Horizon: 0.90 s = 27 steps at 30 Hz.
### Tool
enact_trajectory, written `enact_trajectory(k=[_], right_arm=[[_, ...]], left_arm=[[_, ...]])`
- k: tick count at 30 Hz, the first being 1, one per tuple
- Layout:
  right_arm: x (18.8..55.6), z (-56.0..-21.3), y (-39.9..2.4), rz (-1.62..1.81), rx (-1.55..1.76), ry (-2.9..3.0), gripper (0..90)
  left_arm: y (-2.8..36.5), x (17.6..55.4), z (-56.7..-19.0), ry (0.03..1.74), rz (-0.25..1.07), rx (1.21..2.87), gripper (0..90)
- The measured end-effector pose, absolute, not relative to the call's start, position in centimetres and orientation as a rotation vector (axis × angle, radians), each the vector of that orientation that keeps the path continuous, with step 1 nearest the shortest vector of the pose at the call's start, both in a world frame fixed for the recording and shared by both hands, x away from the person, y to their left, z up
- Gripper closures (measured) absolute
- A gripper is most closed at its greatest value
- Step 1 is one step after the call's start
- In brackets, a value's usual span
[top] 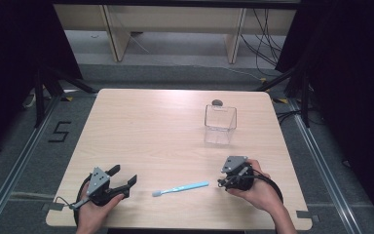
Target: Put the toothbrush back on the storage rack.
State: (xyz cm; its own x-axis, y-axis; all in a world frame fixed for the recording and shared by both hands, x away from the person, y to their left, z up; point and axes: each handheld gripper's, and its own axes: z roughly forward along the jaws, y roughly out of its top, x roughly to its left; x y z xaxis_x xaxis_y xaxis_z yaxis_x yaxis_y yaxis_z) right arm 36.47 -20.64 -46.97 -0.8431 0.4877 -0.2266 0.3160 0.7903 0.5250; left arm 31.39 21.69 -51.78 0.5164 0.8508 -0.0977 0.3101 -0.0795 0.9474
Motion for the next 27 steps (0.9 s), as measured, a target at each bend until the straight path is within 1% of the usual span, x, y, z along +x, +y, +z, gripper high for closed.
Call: enact_trajectory(k=[3,8,13,15,20,21,27], right_arm=[[36.9,-46.5,-20.1,0.595,0.539,2.700,43.4],[37.6,-45.9,-19.2,0.494,0.439,2.789,45.7],[38.0,-45.5,-18.7,0.416,0.419,2.834,47.2],[38.5,-45.2,-18.3,0.364,0.354,2.861,48.4],[39.0,-45.1,-17.9,0.287,0.295,2.880,49.3],[39.1,-45.1,-17.6,0.220,0.299,2.896,49.5],[39.3,-45.0,-16.8,0.182,0.254,2.917,50.1]], left_arm=[[21.6,31.3,-51.5,0.992,0.593,1.696,23.0],[21.4,31.4,-51.9,0.973,0.556,1.738,24.5],[21.3,31.4,-51.7,0.963,0.547,1.756,25.0],[21.3,31.5,-51.6,0.964,0.542,1.776,25.1],[21.1,31.5,-51.5,0.959,0.540,1.782,25.3],[21.1,31.5,-51.5,0.956,0.539,1.783,25.2],[21.0,31.6,-51.5,0.944,0.534,1.778,25.2]])
